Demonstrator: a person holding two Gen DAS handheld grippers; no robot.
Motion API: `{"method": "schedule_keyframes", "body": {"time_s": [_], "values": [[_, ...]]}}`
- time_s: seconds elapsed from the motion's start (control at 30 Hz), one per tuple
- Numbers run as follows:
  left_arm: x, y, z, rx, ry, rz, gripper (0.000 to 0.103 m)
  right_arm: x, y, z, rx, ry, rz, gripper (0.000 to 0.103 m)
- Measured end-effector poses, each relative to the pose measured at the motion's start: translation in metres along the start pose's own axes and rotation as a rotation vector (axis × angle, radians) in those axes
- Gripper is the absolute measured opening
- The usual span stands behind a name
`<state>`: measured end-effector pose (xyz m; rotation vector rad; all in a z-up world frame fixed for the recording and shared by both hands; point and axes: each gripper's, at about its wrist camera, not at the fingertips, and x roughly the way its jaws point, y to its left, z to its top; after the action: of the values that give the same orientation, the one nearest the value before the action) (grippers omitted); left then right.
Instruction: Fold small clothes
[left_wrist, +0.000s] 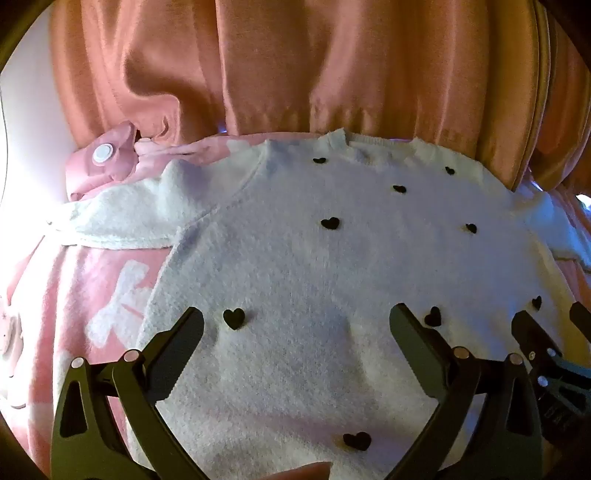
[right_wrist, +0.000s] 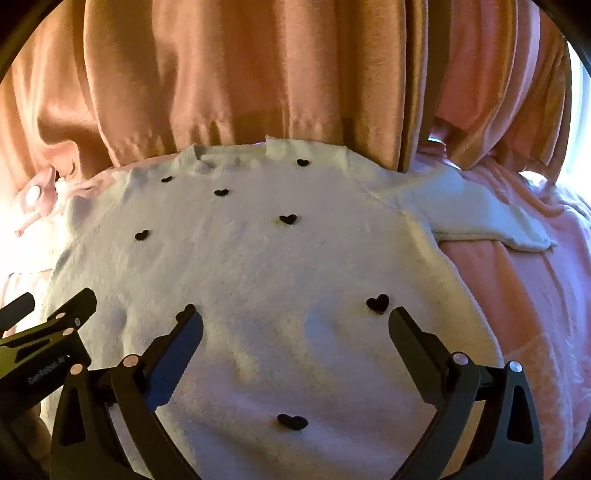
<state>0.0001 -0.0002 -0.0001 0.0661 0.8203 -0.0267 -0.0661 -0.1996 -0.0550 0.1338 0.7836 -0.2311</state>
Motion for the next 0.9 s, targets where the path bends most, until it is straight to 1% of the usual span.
{"method": "schedule_keyframes", "body": {"time_s": [0.1, 0.13, 0.27, 0.5, 0.63, 0.9], "values": [[0.0, -0.001, 0.0, 0.006, -0.002, 0.003, 0.098, -0.002, 0.0, 0.0, 0.006, -0.009, 0.003, 0.098], [0.0, -0.001, 0.0, 0.005, -0.001, 0.004, 0.098, 0.002, 0.001, 0.0, -0.001, 0.016, -0.001, 0.098], [0.001, 0.003, -0.003, 0.009, -0.003, 0.004, 0.098, 0.0, 0.001, 0.0, 0.004, 0.004, 0.003, 0.098], [0.004, 0.008, -0.006, 0.011, 0.006, 0.004, 0.098, 0.0, 0.0, 0.003, 0.0, 0.005, 0.001, 0.098], [0.005, 0.013, -0.007, 0.006, 0.007, 0.004, 0.098, 0.002, 0.003, -0.001, 0.005, 0.007, 0.008, 0.098], [0.008, 0.012, -0.009, 0.017, 0.016, 0.016, 0.098, 0.005, 0.006, -0.002, -0.003, 0.008, 0.006, 0.098]]}}
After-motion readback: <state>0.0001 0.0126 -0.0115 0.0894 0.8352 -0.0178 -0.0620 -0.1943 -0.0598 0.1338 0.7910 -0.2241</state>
